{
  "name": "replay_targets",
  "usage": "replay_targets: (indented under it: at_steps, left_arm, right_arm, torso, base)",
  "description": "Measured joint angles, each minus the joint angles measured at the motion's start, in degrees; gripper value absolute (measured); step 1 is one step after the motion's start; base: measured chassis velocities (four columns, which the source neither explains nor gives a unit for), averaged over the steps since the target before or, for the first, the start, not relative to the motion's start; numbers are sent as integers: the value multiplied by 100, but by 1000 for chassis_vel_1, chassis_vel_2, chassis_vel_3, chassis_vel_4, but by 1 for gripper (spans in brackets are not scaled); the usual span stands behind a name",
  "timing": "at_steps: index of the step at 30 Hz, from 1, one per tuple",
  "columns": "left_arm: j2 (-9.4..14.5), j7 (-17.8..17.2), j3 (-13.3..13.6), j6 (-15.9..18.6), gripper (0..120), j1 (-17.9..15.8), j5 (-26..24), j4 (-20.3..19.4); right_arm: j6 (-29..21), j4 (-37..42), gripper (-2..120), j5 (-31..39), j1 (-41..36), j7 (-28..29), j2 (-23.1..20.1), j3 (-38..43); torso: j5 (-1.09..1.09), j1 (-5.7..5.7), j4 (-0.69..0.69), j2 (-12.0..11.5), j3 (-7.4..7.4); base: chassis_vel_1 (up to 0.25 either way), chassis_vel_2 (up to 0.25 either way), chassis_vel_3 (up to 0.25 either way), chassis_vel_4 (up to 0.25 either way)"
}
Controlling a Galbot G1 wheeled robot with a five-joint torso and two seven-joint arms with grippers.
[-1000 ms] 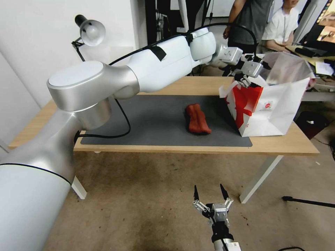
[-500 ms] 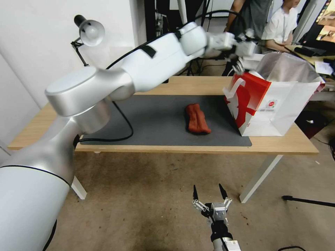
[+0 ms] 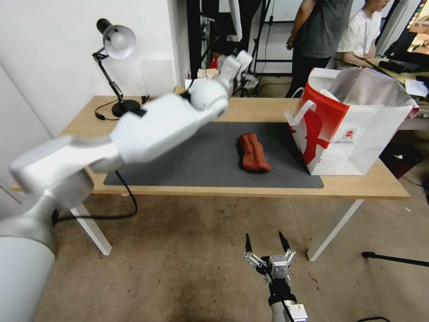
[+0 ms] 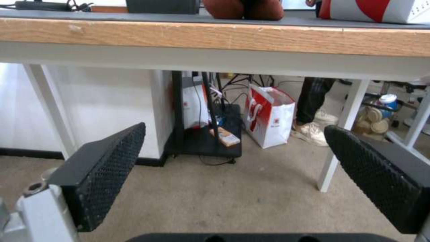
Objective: Sweep shrimp from table into container with towel, then put container into takeout bag.
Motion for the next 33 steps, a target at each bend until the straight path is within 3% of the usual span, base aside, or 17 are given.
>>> replay_targets:
  at_steps: [4,6,7,9,11,16,17,19,20,21,23,24,26,28,29,31,33]
  left_arm:
    - [59,-226,-95,-12,100,199,-92,-153]
    - [271,-453,-340,-282,100,726,-159,-531]
    - [271,-453,-340,-282,100,726,-159,-531]
    - [473,-302,-498,-728,100,1117,52,-699]
    - [531,-254,-561,-815,100,1234,114,-763]
    - [943,-49,-1028,-704,100,2145,651,-1341]
    - [943,-49,-1028,-704,100,2145,651,-1341]
    - [1056,6,-1278,-700,100,2505,839,-1528]
    - [1128,62,-1538,-701,100,2872,986,-1731]
    - [1128,62,-1538,-701,100,2872,986,-1731]
    - [1184,185,-1856,-771,100,3301,1304,-1904]
    - [1184,185,-1856,-771,100,3301,1304,-1904]
    - [1228,304,-2193,-824,100,3800,1565,-2138]
    - [1233,322,-2292,-827,100,3936,1623,-2196]
    - [1245,380,-2534,-853,100,4265,1823,-2332]
    - [1249,413,-2642,-879,100,4411,1932,-2387]
    - [1267,541,-3016,-949,100,4896,2306,-2593]
  right_arm:
    - [-1,-3,100,0,-1,1,0,0]
    - [0,-7,100,1,-13,2,2,8]
    - [0,-7,100,1,-13,2,2,8]
    - [5,-19,100,1,-14,4,-4,10]
    - [6,-21,100,1,-12,4,-7,11]
    - [10,-10,100,-10,-31,6,-12,26]
    - [10,-10,100,-10,-31,6,-12,26]
    - [10,-2,100,-20,-41,6,-9,31]
    - [10,-1,100,-31,-52,6,-1,40]
    - [10,-1,100,-31,-52,6,-1,40]
    - [10,-5,100,-39,-48,6,17,50]
    - [10,-5,100,-39,-48,6,17,50]
    - [14,-40,100,-64,5,6,47,75]
    - [16,-45,100,-68,14,6,52,80]
    - [33,-65,100,-74,37,2,62,81]
    - [45,-71,100,-76,43,0,64,82]
    - [76,-65,100,-99,38,-4,64,84]
  torso:
    - [-1,0,2,0,0]
    - [-2,0,4,0,0]
    - [-2,0,4,0,0]
    - [-2,-1,4,0,0]
    - [-2,0,3,0,0]
    - [-2,-1,2,1,0]
    - [-2,-1,2,1,0]
    - [-3,-1,5,1,0]
    - [-3,-1,5,1,0]
    - [-3,-1,5,1,0]
    - [-3,-1,4,1,0]
    - [-3,-1,4,1,0]
    - [-2,-1,4,1,0]
    - [-2,-1,4,1,0]
    - [-2,-1,4,1,0]
    - [-2,-1,4,1,0]
    - [-3,-1,2,1,0]
  base:
    - [0,0,0,0]
    - [0,0,0,0]
    - [0,0,0,0]
    - [0,0,0,0]
    - [0,0,0,0]
    - [0,0,0,0]
    - [0,0,0,0]
    - [0,0,0,0]
    - [0,0,0,0]
    - [0,0,0,0]
    - [0,0,0,0]
    - [0,0,0,0]
    - [0,0,0,0]
    - [0,0,0,0]
    - [0,0,0,0]
    - [0,0,0,0]
    - [0,0,0,0]
